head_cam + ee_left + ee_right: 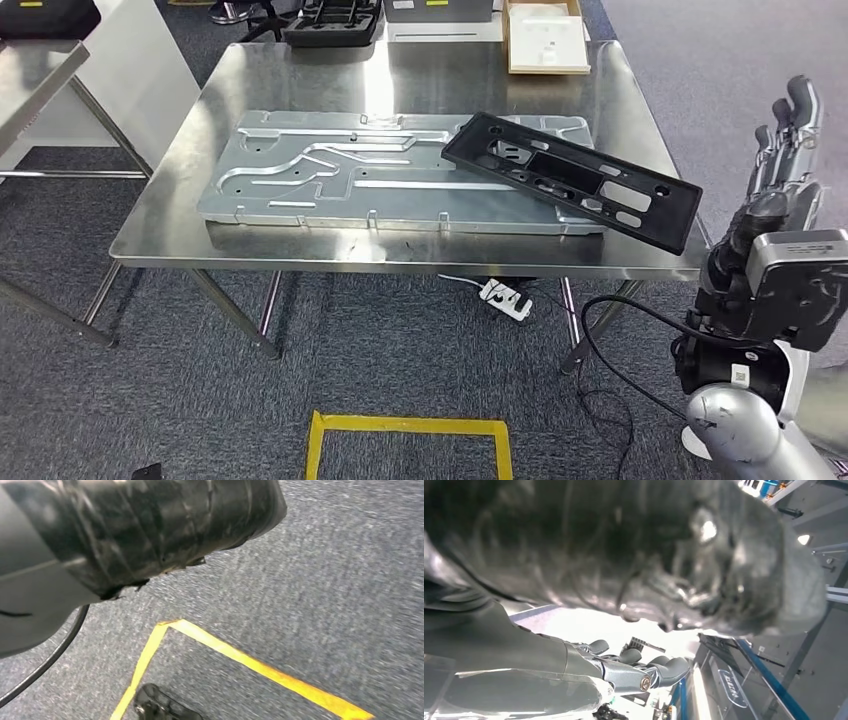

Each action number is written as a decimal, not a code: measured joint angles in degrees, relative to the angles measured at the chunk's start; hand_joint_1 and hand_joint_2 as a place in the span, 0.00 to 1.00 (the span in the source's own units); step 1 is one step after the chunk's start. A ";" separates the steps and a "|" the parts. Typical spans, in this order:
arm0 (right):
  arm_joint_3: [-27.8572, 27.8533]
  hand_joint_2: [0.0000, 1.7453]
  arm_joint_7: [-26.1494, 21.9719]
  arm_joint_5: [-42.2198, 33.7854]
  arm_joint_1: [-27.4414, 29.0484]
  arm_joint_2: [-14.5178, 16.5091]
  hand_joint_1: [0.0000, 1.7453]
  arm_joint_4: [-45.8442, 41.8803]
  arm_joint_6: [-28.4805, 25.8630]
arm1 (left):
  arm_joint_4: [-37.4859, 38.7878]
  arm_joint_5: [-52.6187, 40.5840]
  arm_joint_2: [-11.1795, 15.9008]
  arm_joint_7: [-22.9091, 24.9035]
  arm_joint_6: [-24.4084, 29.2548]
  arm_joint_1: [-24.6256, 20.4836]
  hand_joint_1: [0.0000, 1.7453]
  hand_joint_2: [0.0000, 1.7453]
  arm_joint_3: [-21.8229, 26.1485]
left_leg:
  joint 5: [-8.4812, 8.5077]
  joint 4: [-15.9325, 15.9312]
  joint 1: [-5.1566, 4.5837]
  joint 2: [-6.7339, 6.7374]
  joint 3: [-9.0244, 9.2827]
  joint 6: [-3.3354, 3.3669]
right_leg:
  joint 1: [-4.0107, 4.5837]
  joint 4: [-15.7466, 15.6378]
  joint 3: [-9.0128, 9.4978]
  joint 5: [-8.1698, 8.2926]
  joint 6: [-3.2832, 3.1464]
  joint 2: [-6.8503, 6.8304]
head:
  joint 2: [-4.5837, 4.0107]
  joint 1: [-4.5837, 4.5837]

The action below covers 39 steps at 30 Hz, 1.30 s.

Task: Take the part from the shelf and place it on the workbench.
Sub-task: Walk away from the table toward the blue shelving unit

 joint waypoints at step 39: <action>-7.79 0.00 -1.45 -14.53 3.01 -1.53 0.00 -6.76 0.00 | 0.19 -2.96 0.09 2.60 -4.83 -0.72 0.00 0.00 -0.69 | 3.84 -18.27 -1.29 0.21 12.09 2.88 | -0.07 -0.37 -2.25 3.08 1.87 -0.49 | 0.00 -0.07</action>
